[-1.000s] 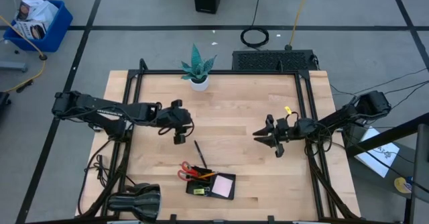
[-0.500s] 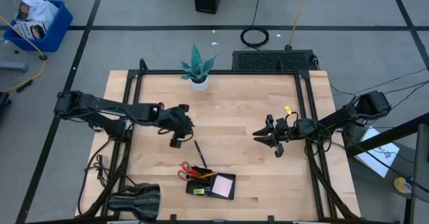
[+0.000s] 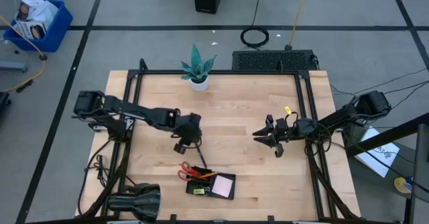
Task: Pick and place office supplies into organizer
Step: Put the black pen into the black desk organizer
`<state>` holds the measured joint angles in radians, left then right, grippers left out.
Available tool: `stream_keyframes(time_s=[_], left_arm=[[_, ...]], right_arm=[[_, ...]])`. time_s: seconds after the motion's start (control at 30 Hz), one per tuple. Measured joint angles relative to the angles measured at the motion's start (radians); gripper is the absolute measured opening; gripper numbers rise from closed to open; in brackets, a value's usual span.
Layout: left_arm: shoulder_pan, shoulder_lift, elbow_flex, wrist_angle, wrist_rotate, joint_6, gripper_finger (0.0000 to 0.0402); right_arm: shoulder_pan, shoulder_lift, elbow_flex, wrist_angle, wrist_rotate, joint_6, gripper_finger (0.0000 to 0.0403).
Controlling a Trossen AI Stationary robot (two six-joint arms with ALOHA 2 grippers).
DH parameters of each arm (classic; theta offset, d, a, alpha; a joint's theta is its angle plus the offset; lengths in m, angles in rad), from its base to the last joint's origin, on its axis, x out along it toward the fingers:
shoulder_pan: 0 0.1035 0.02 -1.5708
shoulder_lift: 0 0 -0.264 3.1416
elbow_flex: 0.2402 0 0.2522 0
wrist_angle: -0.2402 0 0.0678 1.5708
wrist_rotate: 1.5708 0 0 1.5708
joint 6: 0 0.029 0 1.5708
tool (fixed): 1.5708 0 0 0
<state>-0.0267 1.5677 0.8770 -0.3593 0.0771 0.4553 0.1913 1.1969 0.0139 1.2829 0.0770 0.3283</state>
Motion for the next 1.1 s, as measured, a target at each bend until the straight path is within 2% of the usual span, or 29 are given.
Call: stream_keyframes(time_s=[0.13,0.33,0.6,0.87,0.97,1.1], left_arm=[[-0.021,0.023,0.005,-0.033,0.080,0.074,0.0141],[-0.044,0.022,0.006,-0.011,0.088,0.162,0.0141],[-0.030,0.026,0.005,-0.014,0.084,0.168,0.0141],[0.004,0.129,0.013,0.044,0.072,0.172,0.0141],[0.006,0.161,0.041,0.055,0.068,0.177,0.0153],[0.006,0.178,0.053,0.057,0.078,0.186,0.0189]], right_arm=[[0.000,0.000,0.000,-0.011,0.000,0.000,0.0091],[0.000,0.001,0.000,-0.029,0.000,0.000,0.0091],[0.000,0.002,0.000,-0.056,0.000,0.000,0.0091],[0.000,0.002,0.000,-0.062,0.000,0.000,0.0091],[0.000,0.002,0.000,-0.056,0.000,0.000,0.0091],[0.000,0.002,-0.001,-0.061,0.000,0.000,0.0091]])
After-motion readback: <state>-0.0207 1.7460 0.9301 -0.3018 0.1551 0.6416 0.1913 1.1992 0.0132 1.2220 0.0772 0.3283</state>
